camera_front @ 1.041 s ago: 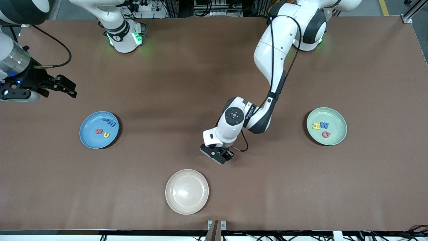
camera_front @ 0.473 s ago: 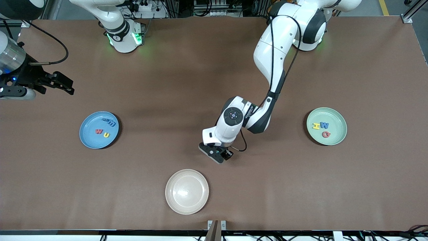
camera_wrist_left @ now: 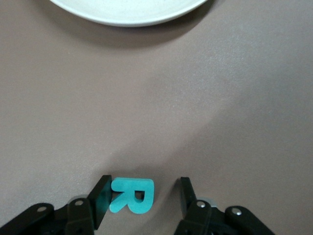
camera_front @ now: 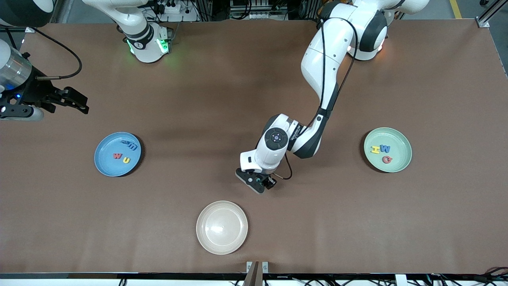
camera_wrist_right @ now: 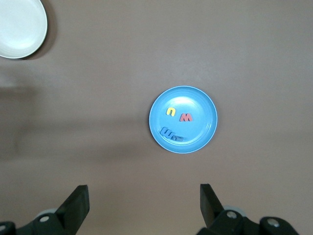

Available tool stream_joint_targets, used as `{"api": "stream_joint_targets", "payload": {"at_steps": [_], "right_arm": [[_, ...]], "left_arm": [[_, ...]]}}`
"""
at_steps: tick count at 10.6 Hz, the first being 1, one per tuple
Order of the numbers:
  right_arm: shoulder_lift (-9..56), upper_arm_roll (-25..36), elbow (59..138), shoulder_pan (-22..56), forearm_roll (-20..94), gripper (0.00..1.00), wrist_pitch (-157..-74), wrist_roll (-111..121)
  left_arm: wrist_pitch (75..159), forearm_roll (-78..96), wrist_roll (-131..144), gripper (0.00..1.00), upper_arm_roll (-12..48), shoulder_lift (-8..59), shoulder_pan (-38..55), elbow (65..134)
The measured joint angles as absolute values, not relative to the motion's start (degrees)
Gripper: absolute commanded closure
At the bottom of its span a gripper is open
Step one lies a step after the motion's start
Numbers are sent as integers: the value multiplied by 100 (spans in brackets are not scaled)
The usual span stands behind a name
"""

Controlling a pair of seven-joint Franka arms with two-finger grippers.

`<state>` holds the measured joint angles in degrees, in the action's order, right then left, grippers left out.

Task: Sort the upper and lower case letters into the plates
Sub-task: 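Close the left gripper on the cyan R and lift it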

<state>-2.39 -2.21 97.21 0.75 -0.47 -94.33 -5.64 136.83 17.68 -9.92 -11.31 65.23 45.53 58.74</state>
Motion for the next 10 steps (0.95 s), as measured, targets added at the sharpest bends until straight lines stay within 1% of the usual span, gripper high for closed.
{"api": "stream_joint_targets", "payload": {"at_steps": [2,4,5,6,8,9,10], "right_arm": [[-238,-211,9721,72,-60,0,-9433,-564],[-237,-199,9711,59,-74,0,-9434,-564],[-236,-191,9701,57,-79,0,-9437,-564],[-235,-187,9689,54,-81,0,-9442,-564],[-229,-184,9668,47,-84,0,-9472,-567],[-217,-178,9667,28,-84,0,-9514,-567],[-203,-177,9667,3,-84,0,-9535,-567]], "left_arm": [[13675,1768,-1015,39,-1130,6523,4547,5873],[13665,1768,-1094,47,-1131,6522,4541,5874],[13635,1768,-1131,49,-1129,6519,4538,5873],[13603,1768,-1133,55,-1115,6509,4537,5873],[13540,1770,-1133,60,-1091,6493,4535,5873],[13489,1770,-1133,64,-1086,6479,4534,5873],[13466,1770,-1133,72,-1085,6473,4531,5873]]}}
